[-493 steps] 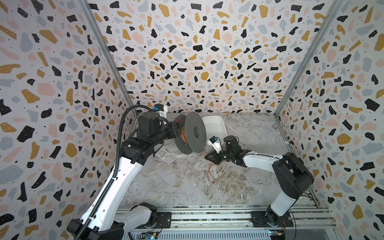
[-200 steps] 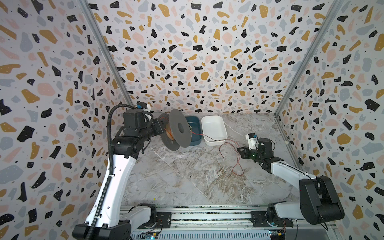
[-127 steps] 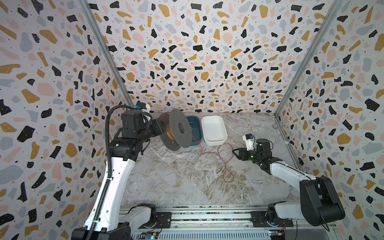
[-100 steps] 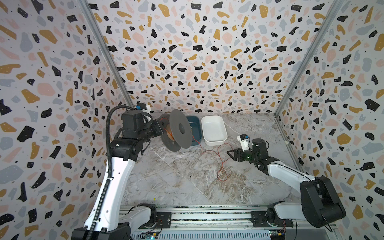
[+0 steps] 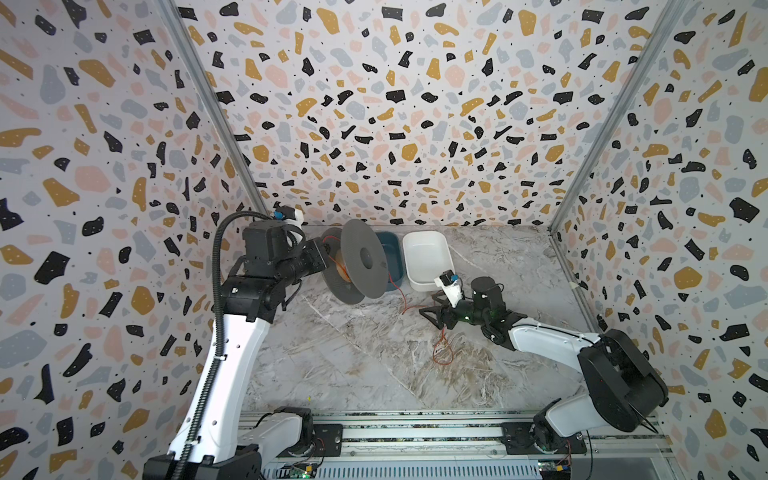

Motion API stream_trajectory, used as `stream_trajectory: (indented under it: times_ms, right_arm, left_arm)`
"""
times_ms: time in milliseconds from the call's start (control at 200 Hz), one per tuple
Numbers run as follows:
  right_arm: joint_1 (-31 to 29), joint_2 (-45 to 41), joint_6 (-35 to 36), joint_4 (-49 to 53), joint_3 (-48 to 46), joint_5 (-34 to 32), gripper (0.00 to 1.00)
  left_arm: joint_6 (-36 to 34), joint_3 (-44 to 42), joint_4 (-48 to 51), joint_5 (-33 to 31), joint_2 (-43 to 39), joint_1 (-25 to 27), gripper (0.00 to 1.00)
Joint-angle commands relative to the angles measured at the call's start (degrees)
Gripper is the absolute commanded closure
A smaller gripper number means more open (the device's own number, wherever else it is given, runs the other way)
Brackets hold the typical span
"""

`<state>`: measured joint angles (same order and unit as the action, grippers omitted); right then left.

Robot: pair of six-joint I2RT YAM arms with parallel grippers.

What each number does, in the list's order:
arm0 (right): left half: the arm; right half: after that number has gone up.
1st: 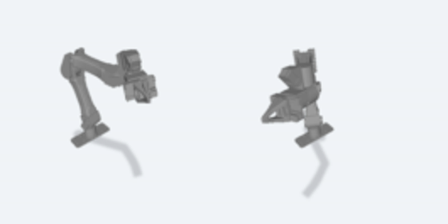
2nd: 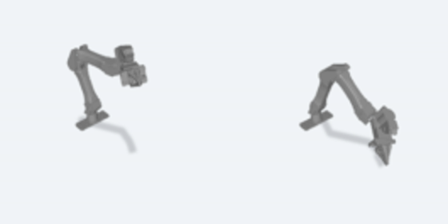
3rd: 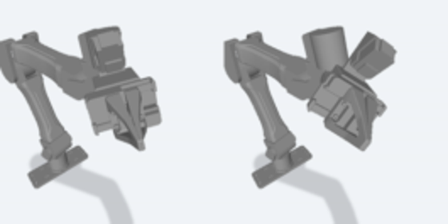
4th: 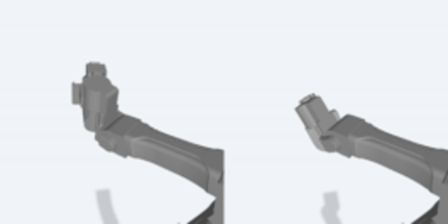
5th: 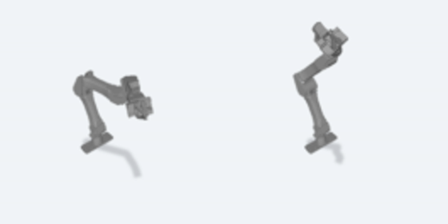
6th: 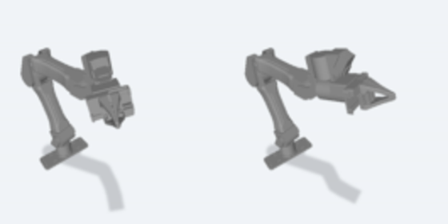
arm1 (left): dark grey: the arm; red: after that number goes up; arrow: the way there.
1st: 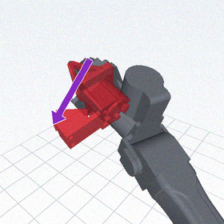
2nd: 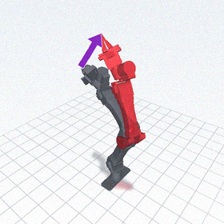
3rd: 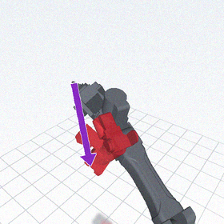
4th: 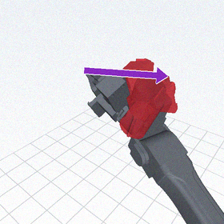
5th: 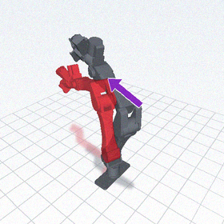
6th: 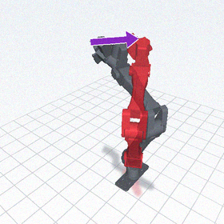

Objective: Wrap the cables

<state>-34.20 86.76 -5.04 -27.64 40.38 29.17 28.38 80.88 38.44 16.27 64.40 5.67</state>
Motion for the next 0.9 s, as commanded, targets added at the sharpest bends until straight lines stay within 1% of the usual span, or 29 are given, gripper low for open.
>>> stream_trajectory:
  times_ms: [0, 155, 280, 385, 511, 591, 621, 696, 766, 896]
  right_arm:
    - [-2.02, 3.0, 2.49, -6.97, 2.46, -0.53, 0.27]
    - [-3.28, 9.13, 0.61, -13.05, 4.27, -1.9, 0.31]
    - [-3.38, 13.01, -2.23, -18.62, 5.05, -0.66, 0.37]
    - [-3.95, 15.58, -4.35, -22.91, 5.16, -1.39, 0.43]
    - [-4.52, 18.25, -6.57, -26.21, 5.5, -2.01, 0.54]
    - [-5.03, 18.95, -6.87, -26.94, 5.5, -2.78, 0.63]
    - [-5.33, 18.97, -6.67, -26.9, 5.42, -3.32, 0.68]
    - [-6.01, 18.68, -6.31, -26.12, 5.15, -4.45, 0.88]
    - [-6.57, 18.1, -5.85, -24.03, 5.32, -5.75, 0.99]
    - [-8.34, 15.42, -3.09, -16.82, 4.99, -11.76, 1.0]
  left_arm:
    - [2.34, 0.5, -7.52, 2.74, -1.87, -0.4, 1.0]
    - [3.0, 0.02, -8.21, 2.9, -1.9, -0.4, 1.0]
    - [3.17, -0.08, -8.29, 2.97, -1.91, -0.4, 1.0]
    - [3.17, -0.11, -8.14, 2.85, -1.91, -0.41, 1.0]
    - [3.3, 0.07, -8.13, 2.76, -1.82, -0.4, 1.0]
    - [3.52, 0.07, -8.21, 3.04, -1.65, -0.4, 1.0]
    - [3.52, 0.02, -8.23, 3.14, -1.56, -0.4, 1.0]
    - [3.61, -0.24, -8.53, 3.23, -1.48, -0.4, 1.0]
    - [3.94, -0.46, -8.8, 3.11, -1.31, -0.49, 1.0]
    - [6.51, -1.36, -11.0, 2.42, -1.03, -0.62, 1.0]
